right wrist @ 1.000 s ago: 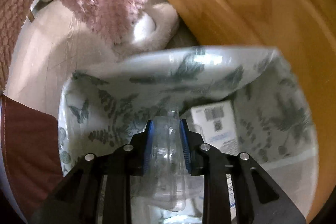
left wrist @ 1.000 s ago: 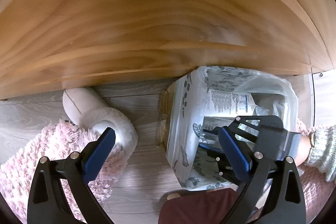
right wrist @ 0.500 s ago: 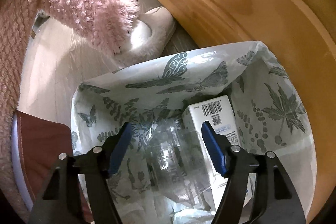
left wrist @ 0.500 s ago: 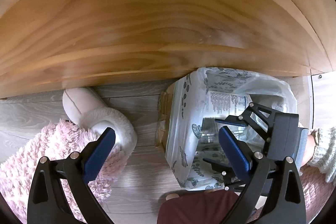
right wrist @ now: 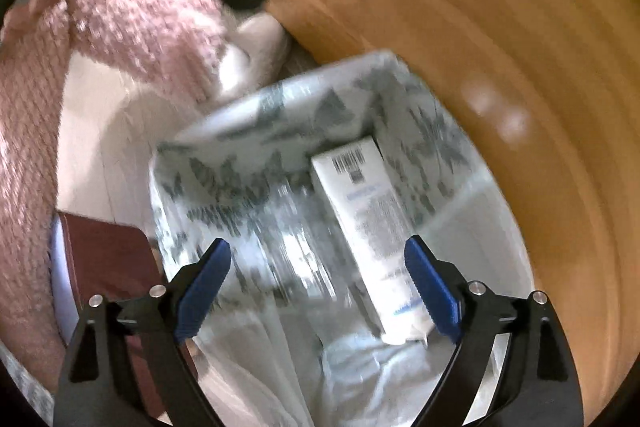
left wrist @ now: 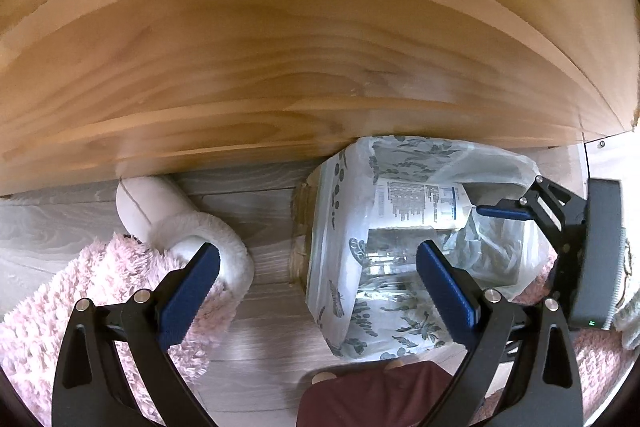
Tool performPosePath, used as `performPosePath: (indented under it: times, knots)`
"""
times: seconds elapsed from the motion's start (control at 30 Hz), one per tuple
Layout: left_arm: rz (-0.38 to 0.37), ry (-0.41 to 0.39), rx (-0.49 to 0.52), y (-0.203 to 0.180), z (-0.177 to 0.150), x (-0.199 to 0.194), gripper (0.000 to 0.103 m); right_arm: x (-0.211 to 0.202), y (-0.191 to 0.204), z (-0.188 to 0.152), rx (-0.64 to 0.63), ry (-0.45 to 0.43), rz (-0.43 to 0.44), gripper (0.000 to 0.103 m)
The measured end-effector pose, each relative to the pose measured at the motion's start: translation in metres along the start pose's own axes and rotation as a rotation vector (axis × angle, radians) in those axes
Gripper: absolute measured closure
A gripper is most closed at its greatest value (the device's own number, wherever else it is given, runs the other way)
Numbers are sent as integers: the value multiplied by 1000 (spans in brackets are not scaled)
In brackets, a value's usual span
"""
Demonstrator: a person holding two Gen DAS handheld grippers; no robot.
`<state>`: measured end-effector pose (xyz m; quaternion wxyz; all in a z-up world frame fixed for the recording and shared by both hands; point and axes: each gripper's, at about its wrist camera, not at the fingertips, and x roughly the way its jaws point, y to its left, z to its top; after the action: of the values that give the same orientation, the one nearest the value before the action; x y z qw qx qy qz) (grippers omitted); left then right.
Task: Collect trash
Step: 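Open the right tool and release the clear box into the bag, then raise both tools out of the bin toward the bed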
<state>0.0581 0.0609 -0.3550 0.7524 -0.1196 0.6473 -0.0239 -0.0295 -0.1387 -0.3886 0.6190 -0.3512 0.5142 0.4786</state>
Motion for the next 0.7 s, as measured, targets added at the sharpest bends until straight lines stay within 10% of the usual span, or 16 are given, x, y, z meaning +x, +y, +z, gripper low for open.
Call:
performPosePath:
  times: [0.4,0.47,0.7]
  knots:
    - [-2,5,8,-2,-2,2,8,76,7,-15,-41,137,-13,18]
    - [2,11,7,-2,-2,4,8,84,9,-12,-72,189,-26,46]
    - [0,13,-2,1,0,6,8,64,37,-12,-282,84,-72,75]
